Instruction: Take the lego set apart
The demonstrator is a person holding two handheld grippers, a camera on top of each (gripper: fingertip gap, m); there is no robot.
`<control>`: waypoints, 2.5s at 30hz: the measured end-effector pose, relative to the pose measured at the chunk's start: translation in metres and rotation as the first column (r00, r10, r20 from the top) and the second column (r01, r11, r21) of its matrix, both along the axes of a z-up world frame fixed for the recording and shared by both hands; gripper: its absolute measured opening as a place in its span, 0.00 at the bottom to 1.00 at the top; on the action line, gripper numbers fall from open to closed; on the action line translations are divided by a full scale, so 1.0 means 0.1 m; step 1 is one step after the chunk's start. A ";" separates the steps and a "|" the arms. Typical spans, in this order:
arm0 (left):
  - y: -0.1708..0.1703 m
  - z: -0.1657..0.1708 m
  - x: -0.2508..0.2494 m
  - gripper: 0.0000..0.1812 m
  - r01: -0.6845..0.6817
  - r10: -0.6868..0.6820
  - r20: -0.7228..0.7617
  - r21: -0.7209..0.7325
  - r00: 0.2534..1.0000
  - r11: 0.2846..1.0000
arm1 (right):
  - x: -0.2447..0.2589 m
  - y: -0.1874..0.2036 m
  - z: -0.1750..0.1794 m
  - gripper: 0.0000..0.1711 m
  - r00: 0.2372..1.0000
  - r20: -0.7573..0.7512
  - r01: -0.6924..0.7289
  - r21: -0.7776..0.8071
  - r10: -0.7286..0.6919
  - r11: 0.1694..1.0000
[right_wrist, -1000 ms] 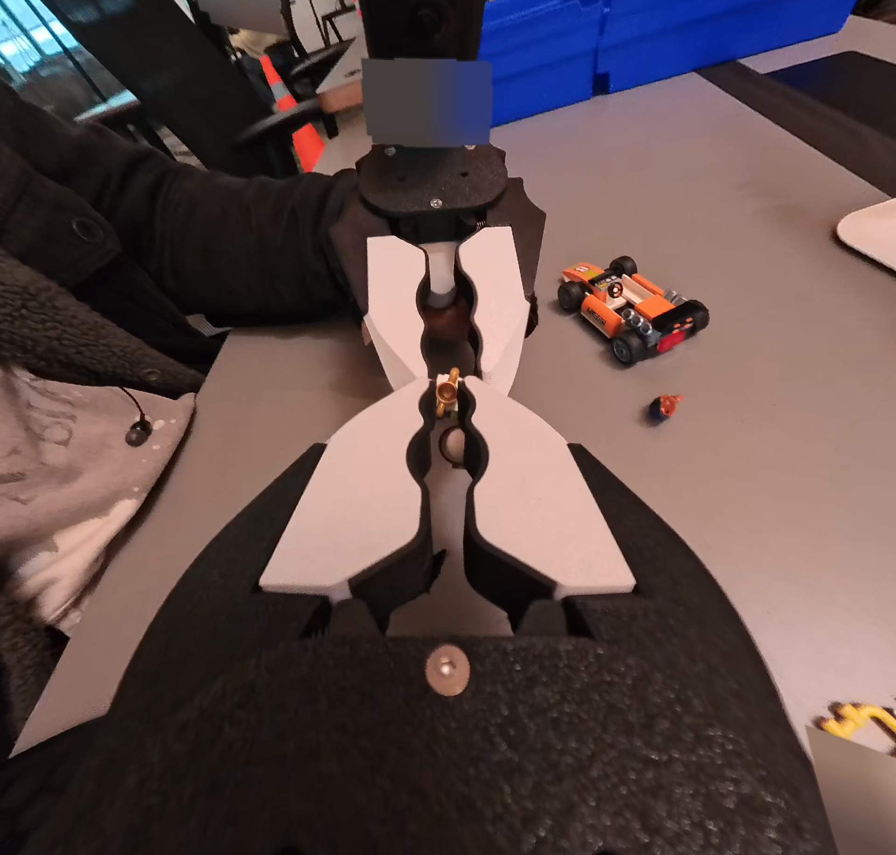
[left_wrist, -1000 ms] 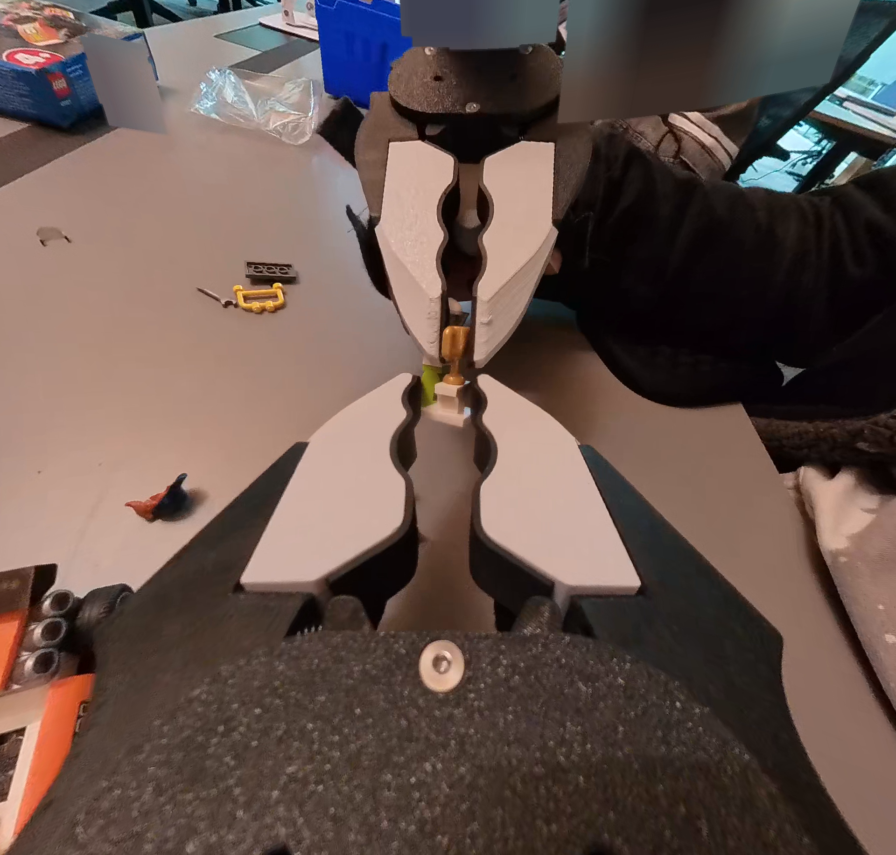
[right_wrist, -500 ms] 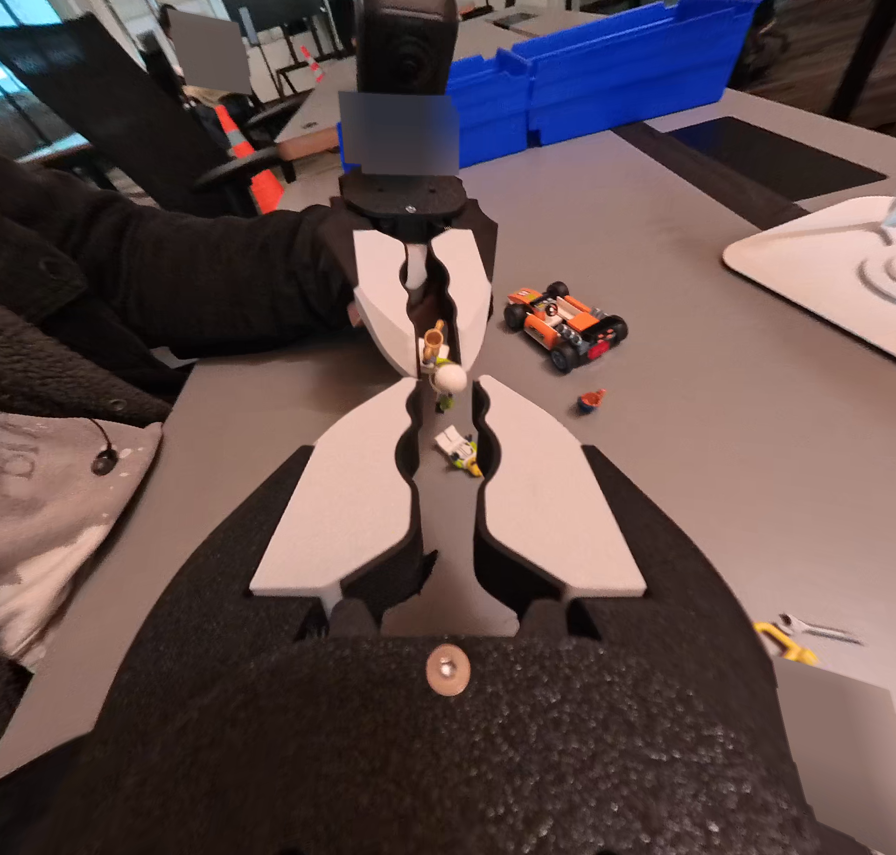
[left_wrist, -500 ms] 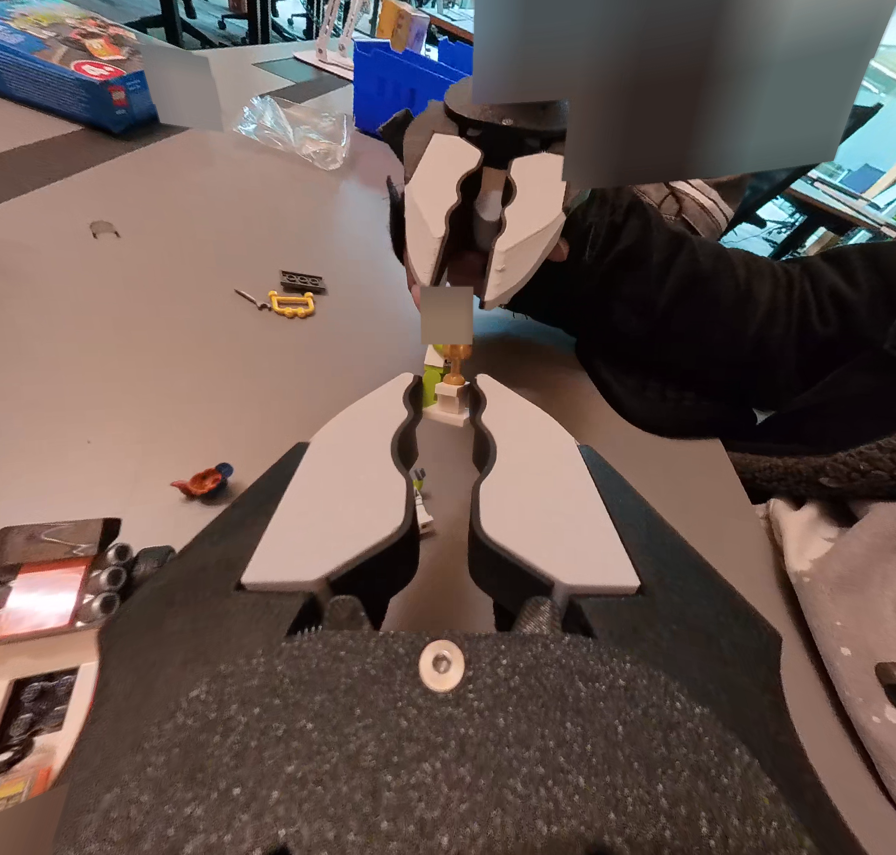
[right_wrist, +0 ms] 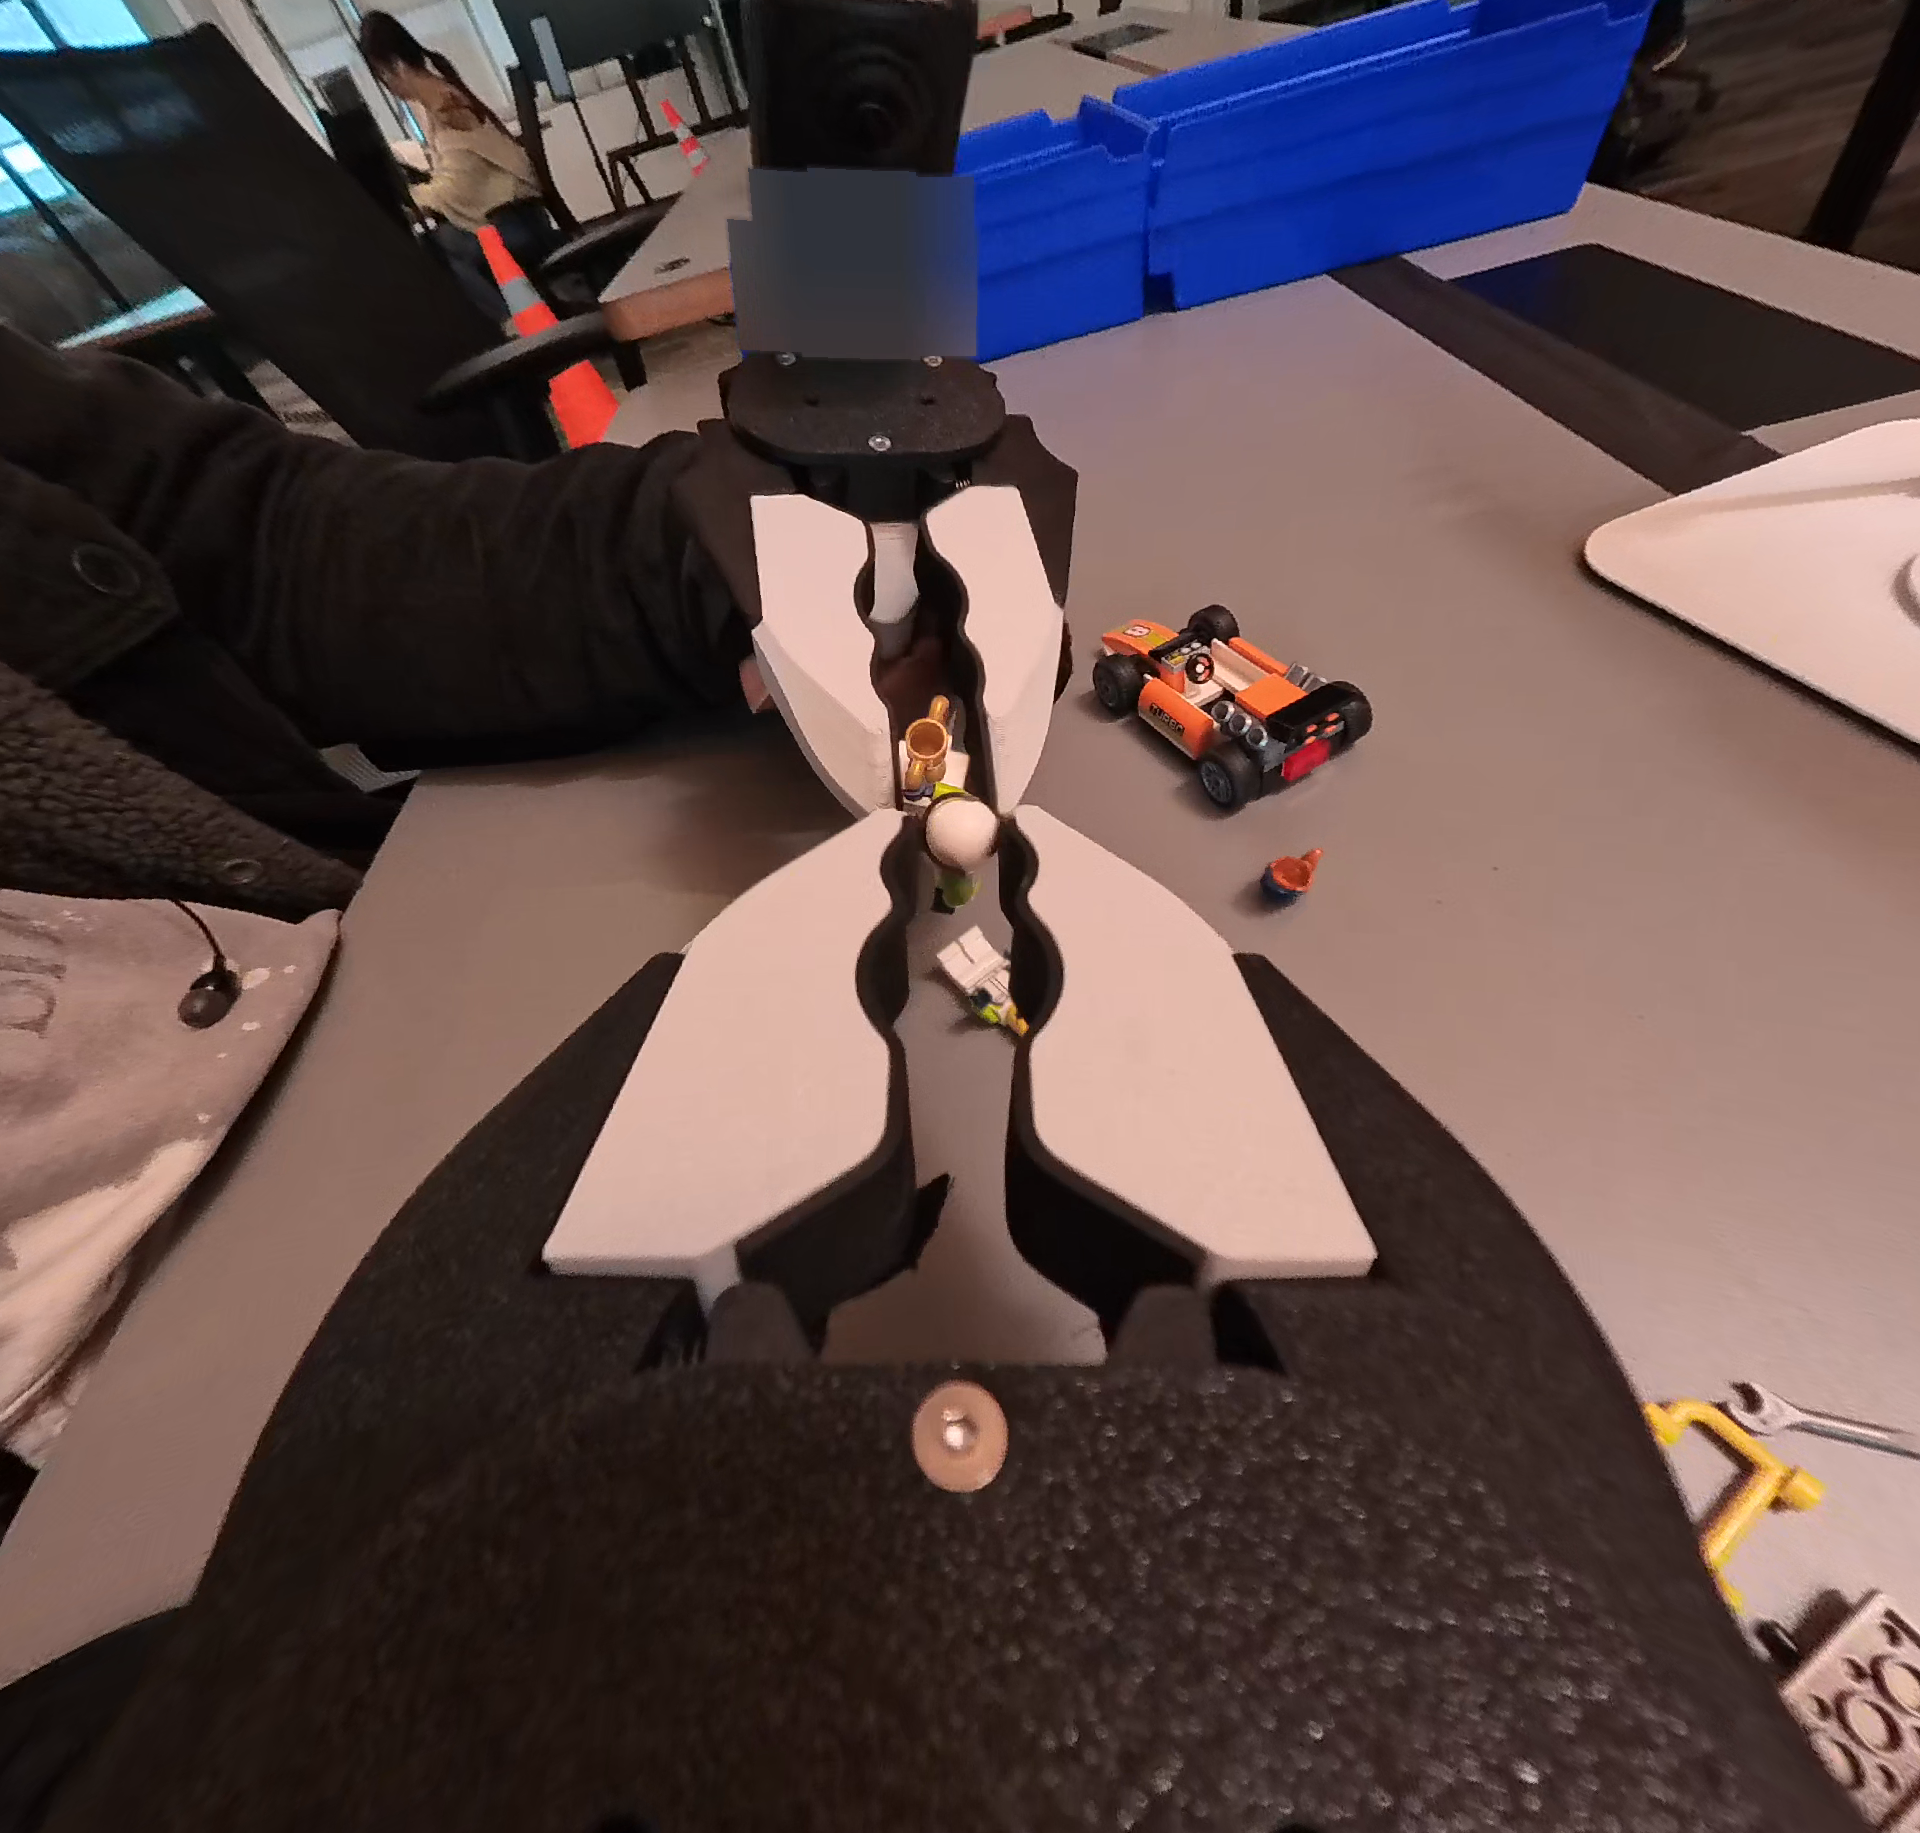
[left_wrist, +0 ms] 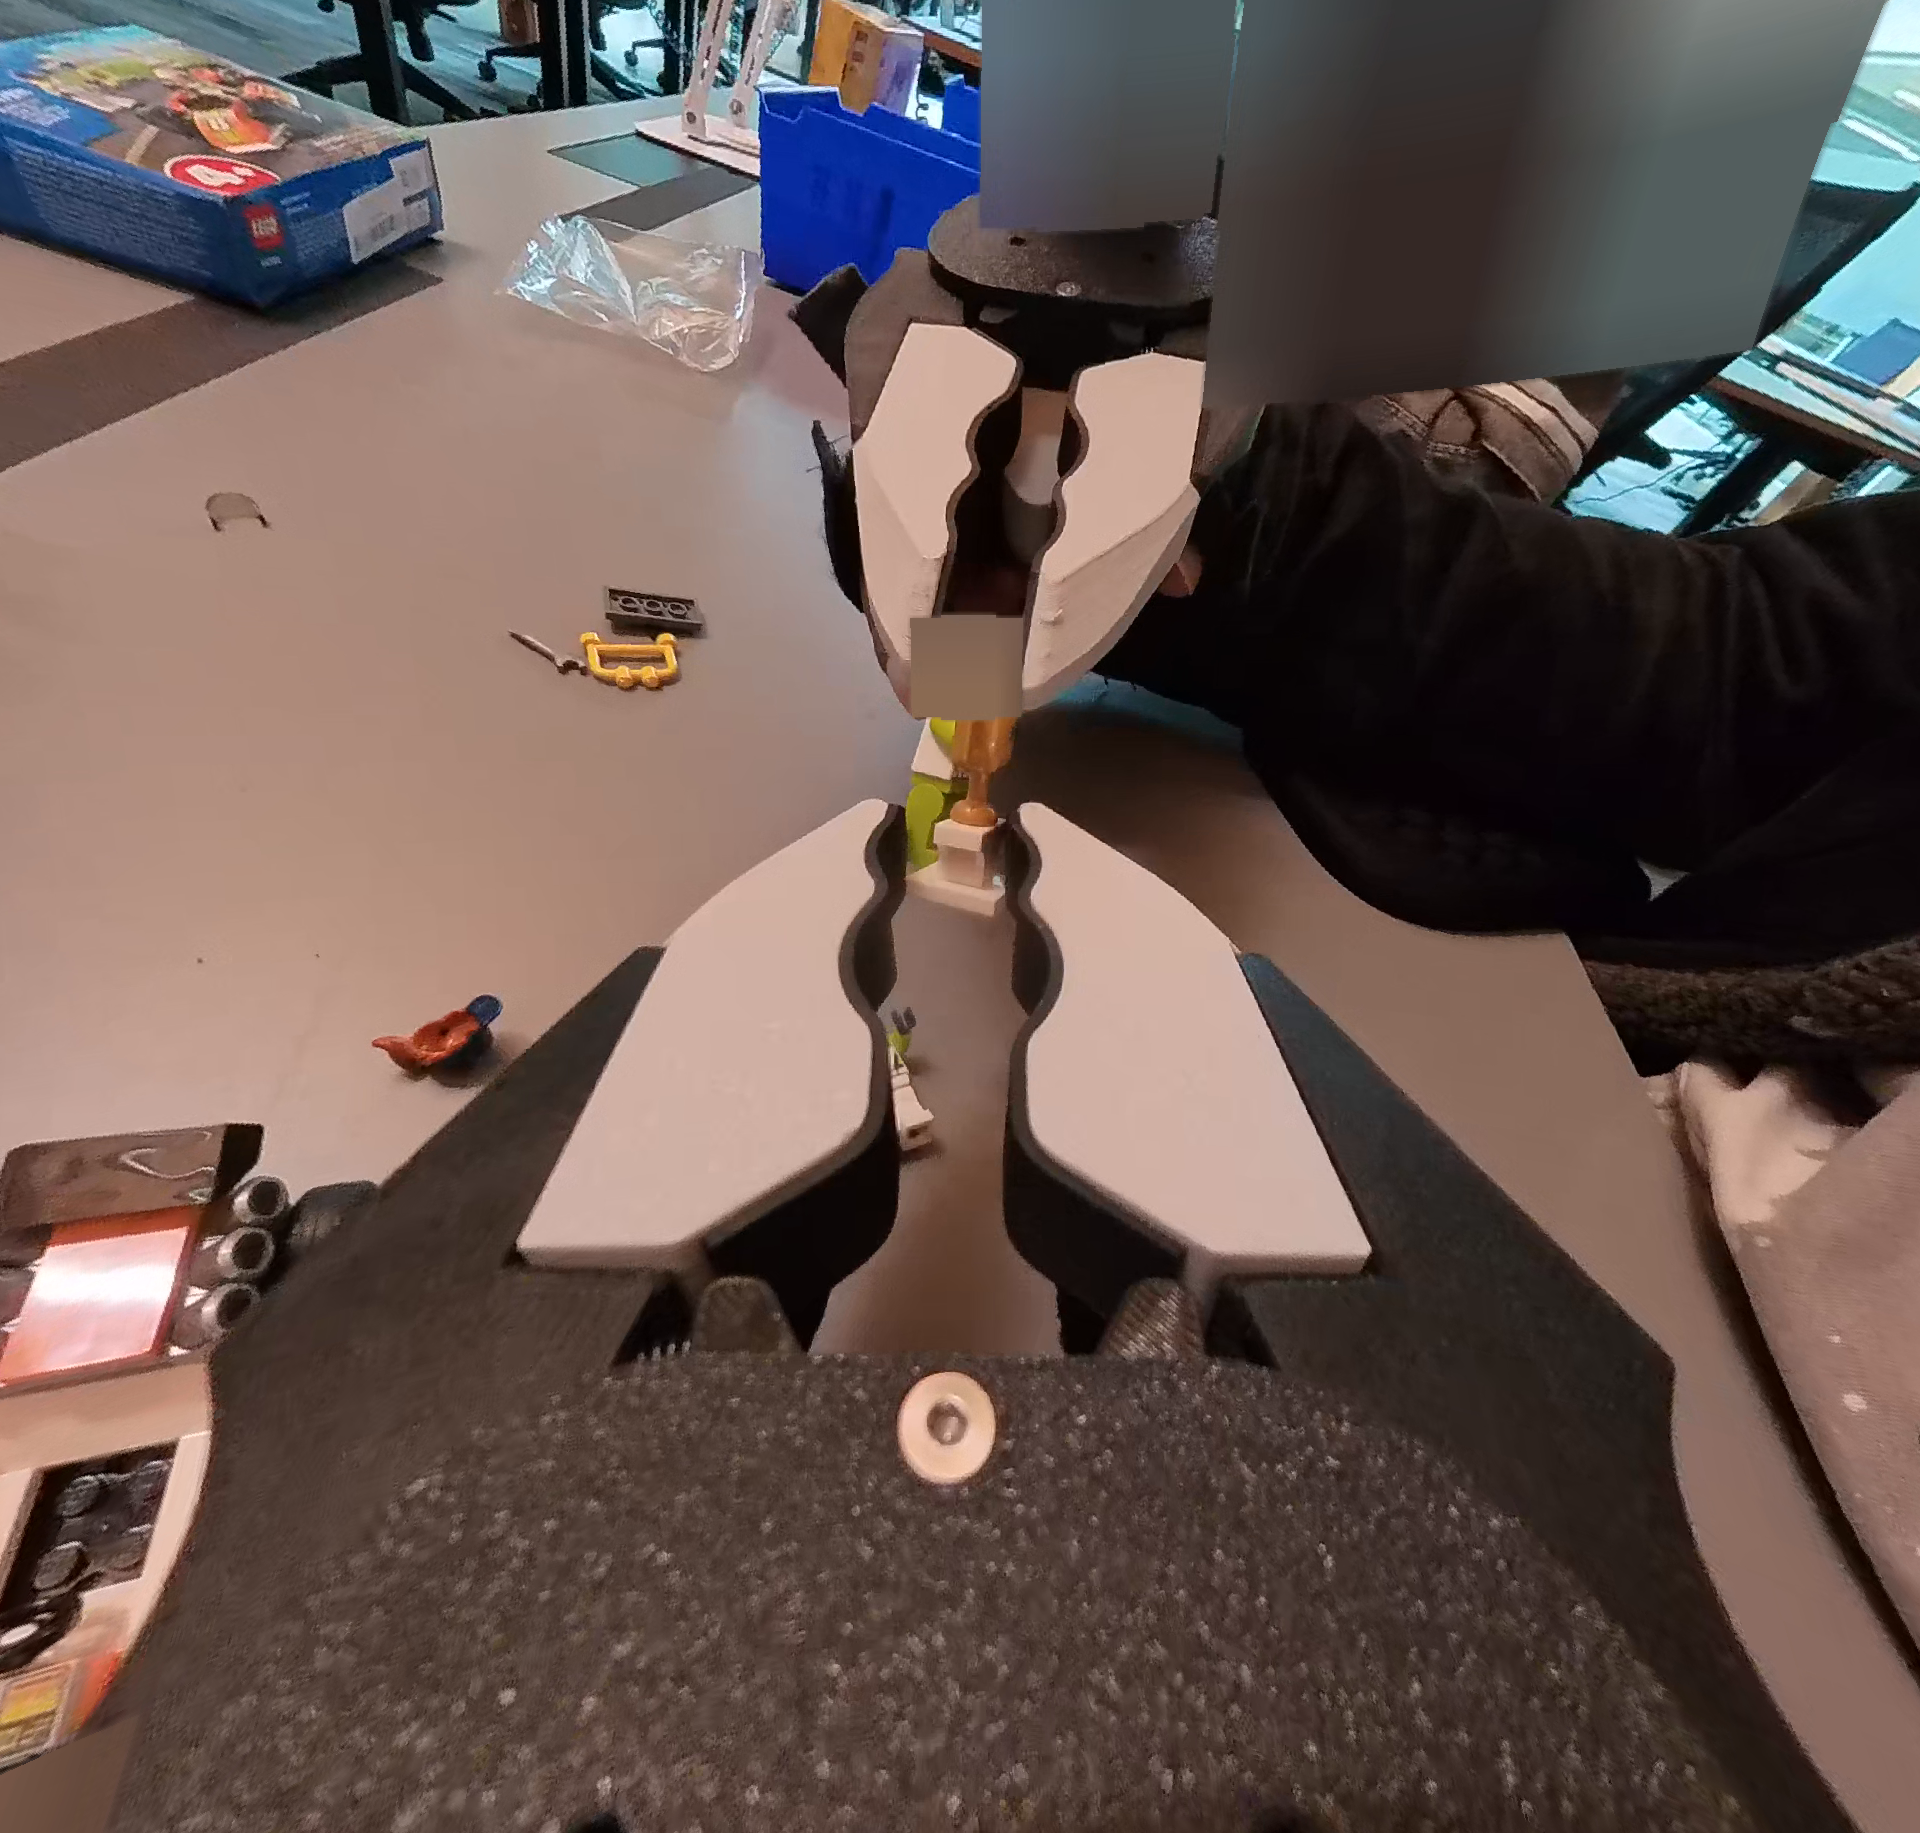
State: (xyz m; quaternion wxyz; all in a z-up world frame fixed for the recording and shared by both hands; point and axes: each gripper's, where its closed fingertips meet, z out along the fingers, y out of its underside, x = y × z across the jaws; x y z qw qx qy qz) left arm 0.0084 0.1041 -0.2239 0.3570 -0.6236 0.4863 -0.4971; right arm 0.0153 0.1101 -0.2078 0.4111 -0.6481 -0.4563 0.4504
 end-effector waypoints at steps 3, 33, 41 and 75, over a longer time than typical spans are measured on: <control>0.01 0.02 -0.01 0.09 -0.005 0.005 -0.003 0.005 1.000 1.000 | 0.03 0.01 0.02 0.08 1.000 -0.009 0.005 -0.005 -0.005 1.000; 0.13 -0.03 -0.05 0.05 -0.068 0.069 -0.044 0.025 0.997 0.997 | 0.08 0.04 -0.26 0.03 0.985 0.169 0.027 -0.004 -0.026 1.000; 0.23 -0.01 -0.14 0.05 -0.110 0.111 -0.041 0.026 0.993 0.994 | 0.23 0.07 -0.19 0.03 0.989 0.144 0.048 -0.011 -0.046 0.999; -0.06 -0.07 0.07 0.07 -0.005 0.003 -0.078 -0.021 0.997 1.000 | -0.04 -0.11 -0.18 0.03 0.992 0.110 -0.053 -0.010 0.054 0.999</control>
